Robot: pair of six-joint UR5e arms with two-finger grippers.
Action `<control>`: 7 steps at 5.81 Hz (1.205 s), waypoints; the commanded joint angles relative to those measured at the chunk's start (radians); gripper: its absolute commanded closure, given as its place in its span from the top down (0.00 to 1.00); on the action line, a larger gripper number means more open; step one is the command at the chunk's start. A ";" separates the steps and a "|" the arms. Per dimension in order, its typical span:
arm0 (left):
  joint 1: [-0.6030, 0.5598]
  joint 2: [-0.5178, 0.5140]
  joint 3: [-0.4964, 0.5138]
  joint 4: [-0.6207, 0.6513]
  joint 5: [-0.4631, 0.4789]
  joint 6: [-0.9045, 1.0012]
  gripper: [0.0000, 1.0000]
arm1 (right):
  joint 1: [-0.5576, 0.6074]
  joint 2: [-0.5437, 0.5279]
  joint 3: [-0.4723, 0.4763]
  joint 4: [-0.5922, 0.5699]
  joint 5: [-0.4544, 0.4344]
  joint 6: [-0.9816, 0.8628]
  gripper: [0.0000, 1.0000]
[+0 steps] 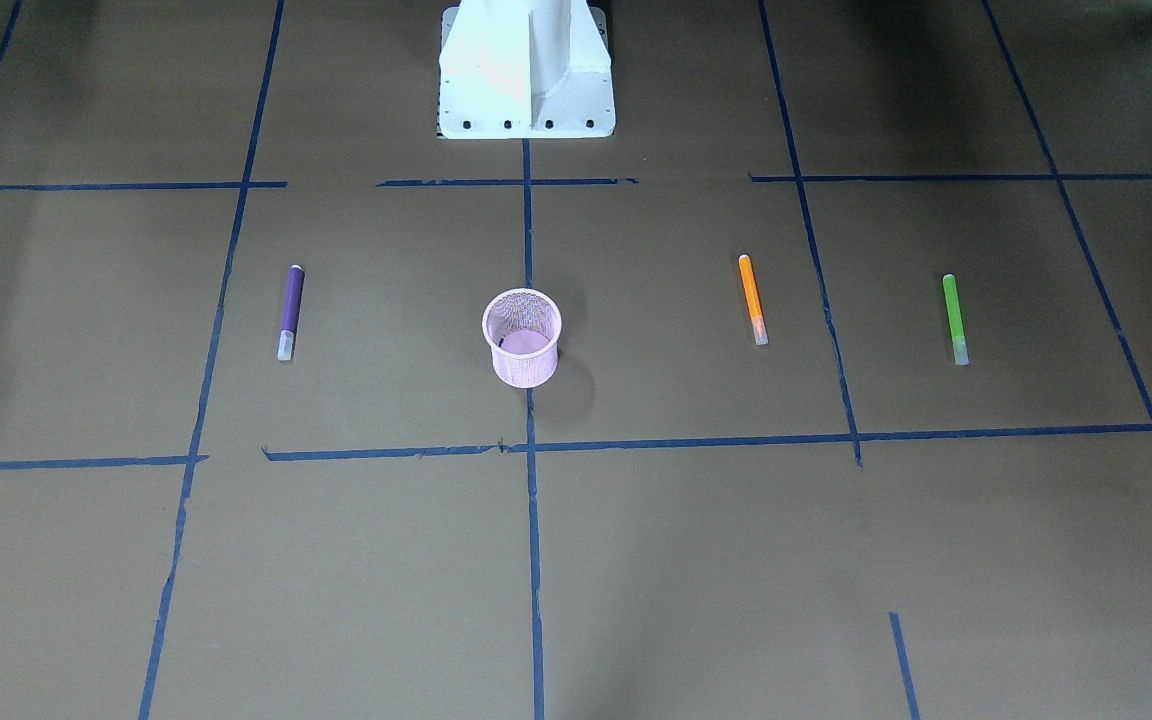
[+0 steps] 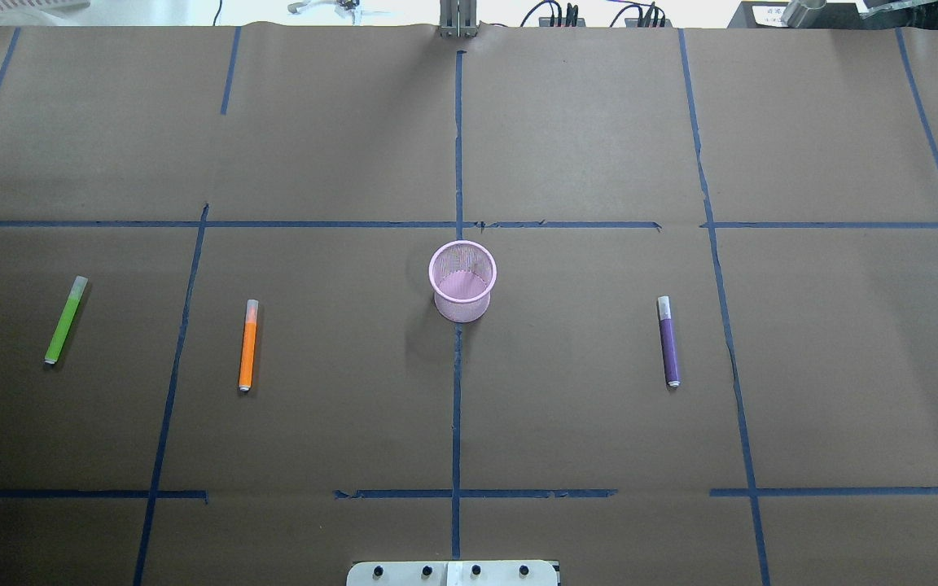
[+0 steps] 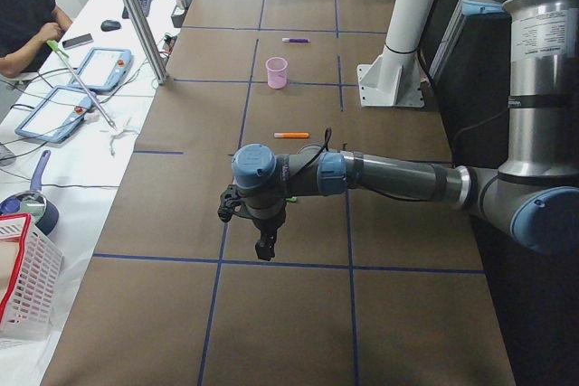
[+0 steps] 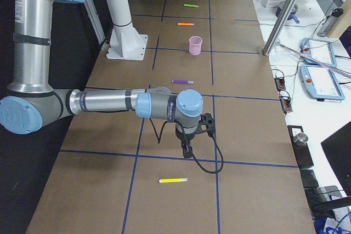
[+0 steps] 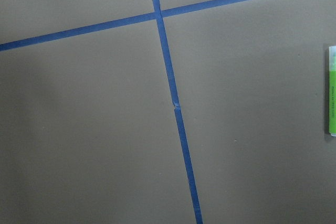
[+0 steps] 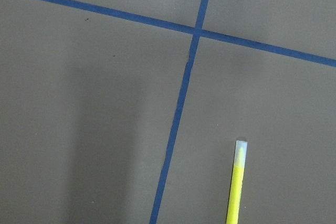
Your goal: Collect pens into pen holder
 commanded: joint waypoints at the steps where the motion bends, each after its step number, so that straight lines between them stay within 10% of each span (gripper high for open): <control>1: 0.000 0.001 0.000 -0.002 0.002 0.005 1.00 | 0.000 0.000 -0.001 0.002 0.000 0.000 1.00; 7: -0.003 0.002 -0.022 -0.015 -0.003 -0.045 1.00 | 0.000 -0.008 0.004 0.002 0.025 0.000 1.00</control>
